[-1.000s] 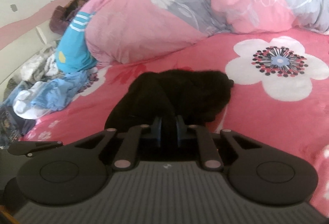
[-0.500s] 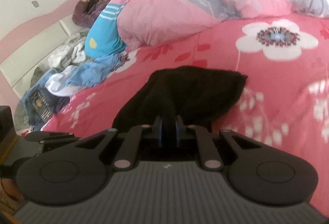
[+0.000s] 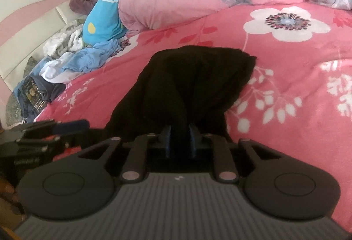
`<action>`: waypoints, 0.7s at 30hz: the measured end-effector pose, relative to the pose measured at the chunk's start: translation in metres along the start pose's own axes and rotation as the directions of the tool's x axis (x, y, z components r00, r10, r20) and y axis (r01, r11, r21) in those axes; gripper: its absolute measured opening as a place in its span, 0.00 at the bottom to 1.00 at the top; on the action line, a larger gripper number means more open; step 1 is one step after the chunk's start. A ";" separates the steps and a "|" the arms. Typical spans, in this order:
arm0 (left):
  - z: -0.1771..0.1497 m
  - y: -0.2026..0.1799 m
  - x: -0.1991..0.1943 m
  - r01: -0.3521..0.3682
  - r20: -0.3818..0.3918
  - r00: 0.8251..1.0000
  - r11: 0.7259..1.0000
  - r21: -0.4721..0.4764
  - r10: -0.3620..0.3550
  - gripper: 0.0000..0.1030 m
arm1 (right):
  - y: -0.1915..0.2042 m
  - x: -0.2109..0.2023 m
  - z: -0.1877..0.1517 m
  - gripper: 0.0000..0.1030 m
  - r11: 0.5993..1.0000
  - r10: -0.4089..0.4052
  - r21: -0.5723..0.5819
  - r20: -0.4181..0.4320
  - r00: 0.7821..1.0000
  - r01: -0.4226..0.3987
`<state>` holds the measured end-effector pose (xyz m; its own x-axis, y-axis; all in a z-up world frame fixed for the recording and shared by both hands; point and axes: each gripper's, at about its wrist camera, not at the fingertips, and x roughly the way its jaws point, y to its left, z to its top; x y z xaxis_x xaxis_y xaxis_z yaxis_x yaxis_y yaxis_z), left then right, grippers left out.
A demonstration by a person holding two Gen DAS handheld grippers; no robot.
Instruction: Fold clothes
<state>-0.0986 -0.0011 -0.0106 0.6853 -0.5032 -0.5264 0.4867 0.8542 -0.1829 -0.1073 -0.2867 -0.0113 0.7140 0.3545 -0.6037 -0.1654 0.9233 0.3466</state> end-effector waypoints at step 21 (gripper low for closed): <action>0.015 0.016 0.061 0.018 -0.010 1.000 1.000 0.006 -0.018 0.23 | -0.061 0.077 0.056 0.19 0.973 -0.030 0.228 0.009 1.000 0.028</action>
<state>-0.0412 -0.0201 -0.0331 0.6709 -0.5171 -0.5314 0.5025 0.8441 -0.1870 -0.0045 -0.3239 -0.0389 0.7245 0.3250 -0.6078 0.0139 0.8748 0.4843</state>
